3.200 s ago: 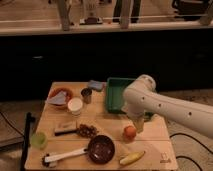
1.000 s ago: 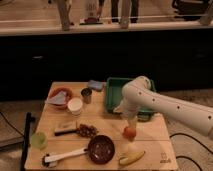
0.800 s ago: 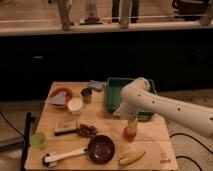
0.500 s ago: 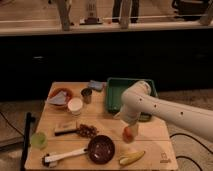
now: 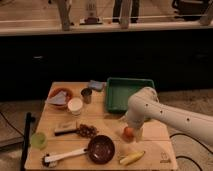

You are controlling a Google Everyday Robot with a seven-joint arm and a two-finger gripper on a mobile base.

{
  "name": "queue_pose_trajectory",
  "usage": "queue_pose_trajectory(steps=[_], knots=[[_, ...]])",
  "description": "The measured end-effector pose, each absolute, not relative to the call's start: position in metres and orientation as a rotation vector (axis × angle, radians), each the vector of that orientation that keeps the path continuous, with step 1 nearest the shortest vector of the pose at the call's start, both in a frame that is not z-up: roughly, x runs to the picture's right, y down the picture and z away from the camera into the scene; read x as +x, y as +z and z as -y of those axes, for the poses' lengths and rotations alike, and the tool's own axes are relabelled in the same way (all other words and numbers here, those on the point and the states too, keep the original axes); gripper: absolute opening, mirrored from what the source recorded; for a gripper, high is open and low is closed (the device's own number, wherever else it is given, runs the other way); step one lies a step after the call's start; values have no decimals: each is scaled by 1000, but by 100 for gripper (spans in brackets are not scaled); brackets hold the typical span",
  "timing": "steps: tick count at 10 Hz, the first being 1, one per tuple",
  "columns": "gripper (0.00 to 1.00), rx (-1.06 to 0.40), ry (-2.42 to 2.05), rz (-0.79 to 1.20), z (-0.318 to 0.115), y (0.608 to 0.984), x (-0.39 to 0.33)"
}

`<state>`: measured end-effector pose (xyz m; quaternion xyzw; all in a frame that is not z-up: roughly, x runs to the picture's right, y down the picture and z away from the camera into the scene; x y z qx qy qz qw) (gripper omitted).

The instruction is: Place apple in paper cup

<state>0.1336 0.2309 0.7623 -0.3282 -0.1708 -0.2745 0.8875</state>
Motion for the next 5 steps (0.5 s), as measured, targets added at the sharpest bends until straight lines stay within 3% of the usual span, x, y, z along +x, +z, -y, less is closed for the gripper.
queue_pose_trajectory(steps=[5], knots=[[80,-696,-557,371,-242,777,135]])
